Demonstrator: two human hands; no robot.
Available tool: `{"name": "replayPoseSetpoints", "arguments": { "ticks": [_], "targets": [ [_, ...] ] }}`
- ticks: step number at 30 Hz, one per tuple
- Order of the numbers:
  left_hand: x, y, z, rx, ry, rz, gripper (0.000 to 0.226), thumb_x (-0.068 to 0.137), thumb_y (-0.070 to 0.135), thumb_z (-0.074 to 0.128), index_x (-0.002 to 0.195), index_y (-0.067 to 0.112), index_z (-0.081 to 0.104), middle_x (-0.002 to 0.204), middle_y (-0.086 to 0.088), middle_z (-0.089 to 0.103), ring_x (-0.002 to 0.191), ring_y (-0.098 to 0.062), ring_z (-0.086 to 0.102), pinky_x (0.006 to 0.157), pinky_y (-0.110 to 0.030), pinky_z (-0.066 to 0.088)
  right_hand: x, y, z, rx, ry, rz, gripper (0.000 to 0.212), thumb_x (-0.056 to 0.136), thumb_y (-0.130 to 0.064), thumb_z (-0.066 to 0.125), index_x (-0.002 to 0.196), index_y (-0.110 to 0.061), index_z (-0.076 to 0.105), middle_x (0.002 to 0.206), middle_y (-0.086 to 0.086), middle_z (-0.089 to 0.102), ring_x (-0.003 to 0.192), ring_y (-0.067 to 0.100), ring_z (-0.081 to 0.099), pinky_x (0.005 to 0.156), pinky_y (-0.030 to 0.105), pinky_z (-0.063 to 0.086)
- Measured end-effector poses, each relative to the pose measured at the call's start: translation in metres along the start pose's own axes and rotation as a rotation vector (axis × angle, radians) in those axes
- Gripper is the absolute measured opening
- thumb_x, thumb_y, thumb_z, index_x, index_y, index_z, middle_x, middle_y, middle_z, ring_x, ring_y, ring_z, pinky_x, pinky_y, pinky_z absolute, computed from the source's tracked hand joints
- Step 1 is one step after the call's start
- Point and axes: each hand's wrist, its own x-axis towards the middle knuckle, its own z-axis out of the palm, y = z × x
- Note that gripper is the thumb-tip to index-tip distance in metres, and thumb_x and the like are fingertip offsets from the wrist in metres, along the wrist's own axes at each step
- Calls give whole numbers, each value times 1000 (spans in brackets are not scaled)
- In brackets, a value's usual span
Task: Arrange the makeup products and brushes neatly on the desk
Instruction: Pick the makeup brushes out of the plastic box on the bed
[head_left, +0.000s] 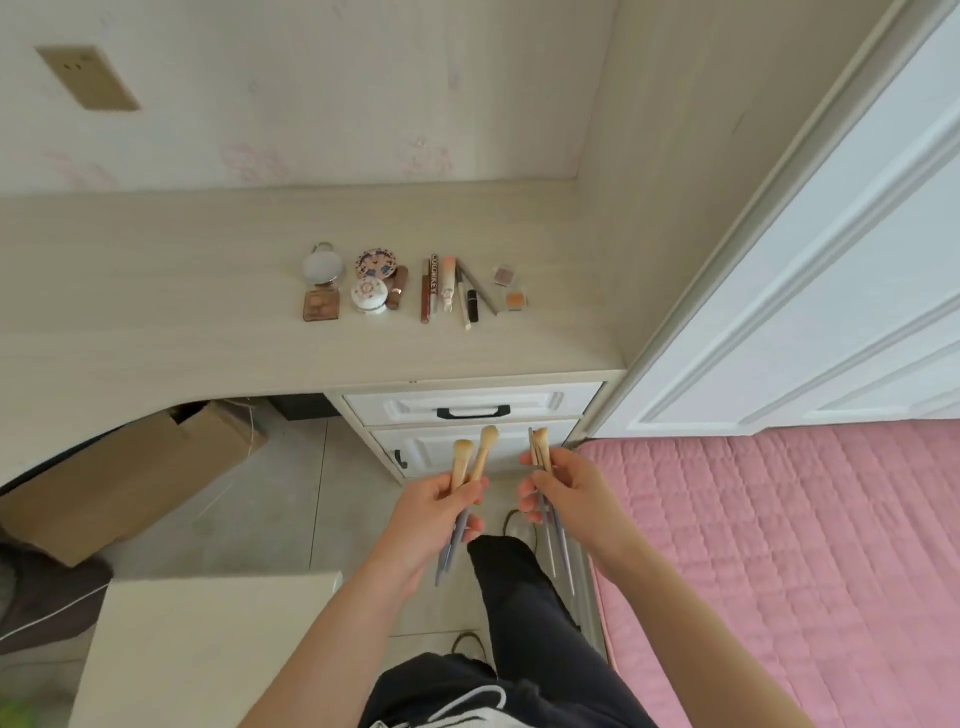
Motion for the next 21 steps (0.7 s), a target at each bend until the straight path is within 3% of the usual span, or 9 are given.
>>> {"name": "replayPoseSetpoints", "arguments": {
  "ticks": [6,12,16,21],
  "targets": [
    [55,54,17,-15,12,9,23,87,31,66,92,10,72,70,-2,66,62,-14,66,66,-27,57,65,-45,-26,-67,-16,16,23,96,-1,42,102,-13,61,76,8,67,62,15,64,64,28,55],
    [105,104,37,9,28,43,16,85,34,68,86,20,75,69,3,69,61,-8,65,54,-13,48,121,-80,-52,-147,-48,17,22,95,-1,43,103,-11,61,77,8,69,65,18,67,71,38,56],
    [134,124,50,-11,55,28,7,82,28,73,82,23,77,84,-8,72,77,-18,66,67,-24,53,150,-98,-63,-141,-34,41,23,95,-2,44,101,-14,63,78,6,69,64,14,67,71,33,57],
    [166,147,52,-69,129,-17,7,80,22,75,83,16,78,75,1,70,71,-12,60,62,-21,45,181,-116,-69,-63,57,83,22,94,0,44,99,-11,63,76,7,66,62,16,64,63,28,55]
  ]
}}
